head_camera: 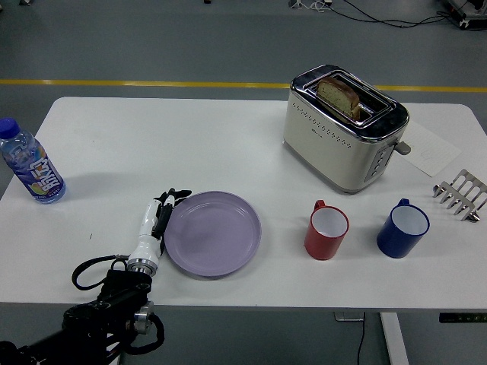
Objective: Push plate across desktop
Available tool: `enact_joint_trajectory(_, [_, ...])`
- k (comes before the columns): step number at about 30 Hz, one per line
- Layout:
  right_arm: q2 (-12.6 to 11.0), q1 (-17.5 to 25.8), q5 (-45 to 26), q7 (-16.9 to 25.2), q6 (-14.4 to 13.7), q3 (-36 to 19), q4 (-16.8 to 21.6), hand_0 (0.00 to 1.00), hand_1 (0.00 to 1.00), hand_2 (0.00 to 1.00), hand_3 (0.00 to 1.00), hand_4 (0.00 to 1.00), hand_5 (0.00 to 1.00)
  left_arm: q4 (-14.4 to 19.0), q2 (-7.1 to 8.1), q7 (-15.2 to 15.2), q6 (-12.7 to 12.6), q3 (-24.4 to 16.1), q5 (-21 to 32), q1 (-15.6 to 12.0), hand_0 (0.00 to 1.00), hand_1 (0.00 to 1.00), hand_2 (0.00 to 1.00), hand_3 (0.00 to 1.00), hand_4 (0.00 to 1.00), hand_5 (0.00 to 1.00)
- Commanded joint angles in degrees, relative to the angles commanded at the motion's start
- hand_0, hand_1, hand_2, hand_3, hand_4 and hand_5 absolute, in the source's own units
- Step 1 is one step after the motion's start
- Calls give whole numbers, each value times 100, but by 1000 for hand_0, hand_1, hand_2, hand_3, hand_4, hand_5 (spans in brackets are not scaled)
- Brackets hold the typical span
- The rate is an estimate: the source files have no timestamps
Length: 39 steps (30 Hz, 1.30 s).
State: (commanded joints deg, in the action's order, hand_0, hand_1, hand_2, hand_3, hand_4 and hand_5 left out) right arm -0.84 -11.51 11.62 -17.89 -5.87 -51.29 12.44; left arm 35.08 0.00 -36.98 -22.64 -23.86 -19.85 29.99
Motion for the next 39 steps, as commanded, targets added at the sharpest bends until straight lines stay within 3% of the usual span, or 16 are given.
enact_joint_trajectory(10, [0,14,24,1,4,-8,-1,641,623,676,603,434,260,4,0,0,-3,79,13,47,727,751,729,595,342,998])
enact_joint_trajectory(24, [22,-18,53,-9,3,-30,-3,640,622,676,603,434,260,-107,0,0,13,-453,-337,212,729,752,730,595,336,995])
enact_joint_trajectory(33, [-18,-43,-144,65,33,84,-28,640,622,676,603,434,260,39,0,0,-126,-1190,-905,322,734,754,732,598,335,989])
enact_joint_trajectory(37, [-48,-54,-282,114,51,177,-42,640,622,676,603,434,260,302,0,0,-171,-1716,-1388,292,727,743,725,598,339,987])
enact_joint_trajectory(39, [-67,-66,-315,134,60,197,-52,640,622,676,603,434,260,533,95,0,-111,-1995,-1662,212,727,743,725,598,339,987])
